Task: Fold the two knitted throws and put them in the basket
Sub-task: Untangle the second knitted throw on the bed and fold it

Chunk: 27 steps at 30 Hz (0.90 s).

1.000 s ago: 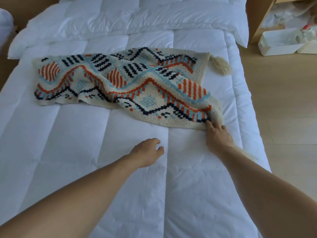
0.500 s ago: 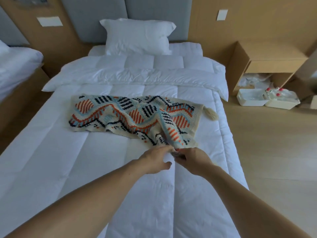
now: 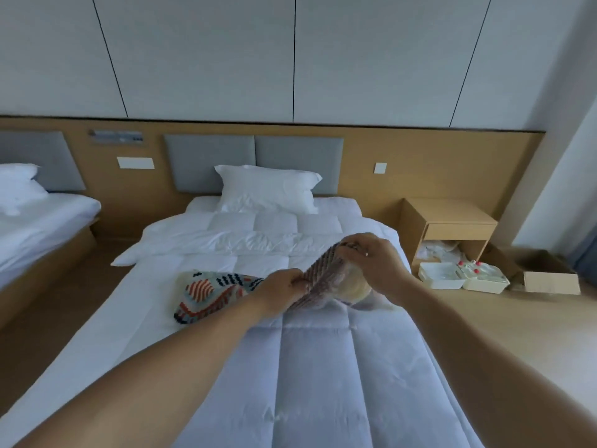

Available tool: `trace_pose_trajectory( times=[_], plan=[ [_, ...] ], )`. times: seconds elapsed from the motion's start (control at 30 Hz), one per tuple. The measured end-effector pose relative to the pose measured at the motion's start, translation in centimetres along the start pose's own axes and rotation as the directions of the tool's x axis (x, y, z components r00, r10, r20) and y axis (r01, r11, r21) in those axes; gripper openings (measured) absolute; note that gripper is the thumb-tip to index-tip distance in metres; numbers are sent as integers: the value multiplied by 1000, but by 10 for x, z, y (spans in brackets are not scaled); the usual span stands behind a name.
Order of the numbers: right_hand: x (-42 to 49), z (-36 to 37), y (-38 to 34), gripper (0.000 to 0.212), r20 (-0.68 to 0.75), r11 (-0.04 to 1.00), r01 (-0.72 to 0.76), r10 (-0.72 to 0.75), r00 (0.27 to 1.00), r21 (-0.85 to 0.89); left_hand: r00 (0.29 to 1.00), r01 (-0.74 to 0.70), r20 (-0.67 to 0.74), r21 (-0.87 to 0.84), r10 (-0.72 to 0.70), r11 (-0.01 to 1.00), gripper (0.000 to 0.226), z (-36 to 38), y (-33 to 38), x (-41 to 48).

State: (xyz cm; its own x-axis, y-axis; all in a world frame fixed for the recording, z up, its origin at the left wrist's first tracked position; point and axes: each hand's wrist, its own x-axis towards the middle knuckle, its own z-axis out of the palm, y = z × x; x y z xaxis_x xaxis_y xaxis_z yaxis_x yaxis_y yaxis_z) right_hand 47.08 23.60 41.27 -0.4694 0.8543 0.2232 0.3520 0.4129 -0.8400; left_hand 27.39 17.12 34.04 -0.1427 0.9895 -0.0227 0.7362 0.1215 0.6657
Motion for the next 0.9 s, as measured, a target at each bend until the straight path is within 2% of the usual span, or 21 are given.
trace_pose_trajectory(
  times=[0.1, 0.2, 0.3, 0.43, 0.57, 0.63, 0.7, 0.77, 0.83, 0.9],
  plan=[
    [-7, -2, -35, 6, -92, 993, 43, -33, 995, 110, 999, 33, -21, 8, -33, 999, 30, -21, -12, -18],
    [-8, -8, -59, 11, -141, 988, 72, -52, 989, 139, 992, 58, -113, -23, -60, 998, 30, -39, -15, -33],
    [-1, -18, -66, 12, -195, 995, 79, -91, 977, -68, 966, 42, -246, -155, -80, 987, 34, -62, -6, -46],
    [4, -36, -60, 26, -260, 964, -10, -62, 964, -265, 950, -29, -305, -295, -66, 955, 30, -100, 24, -59],
    [10, -43, -61, 28, -327, 942, -39, -76, 942, -332, 899, -201, -436, -316, 46, 927, 30, -130, 73, -60],
    [14, -45, -69, 28, -360, 940, -16, -115, 926, -341, 900, -245, -430, -359, 73, 901, 32, -139, 96, -55],
    [15, -45, -80, 28, -373, 944, 33, -162, 914, -328, 923, -232, -378, -401, 71, 886, 40, -141, 111, -47],
    [10, -40, -90, 26, -313, 971, 116, -180, 933, -211, 943, -189, -328, -398, 54, 898, 48, -133, 121, -40],
    [0, -29, -94, 32, -124, 984, 177, -179, 976, -28, 954, -169, -294, -368, 58, 915, 45, -117, 127, -34],
    [-9, -16, -89, 41, 85, 989, 143, -146, 986, 40, 965, -172, -250, -374, 79, 912, 36, -102, 128, -32]
  ],
)
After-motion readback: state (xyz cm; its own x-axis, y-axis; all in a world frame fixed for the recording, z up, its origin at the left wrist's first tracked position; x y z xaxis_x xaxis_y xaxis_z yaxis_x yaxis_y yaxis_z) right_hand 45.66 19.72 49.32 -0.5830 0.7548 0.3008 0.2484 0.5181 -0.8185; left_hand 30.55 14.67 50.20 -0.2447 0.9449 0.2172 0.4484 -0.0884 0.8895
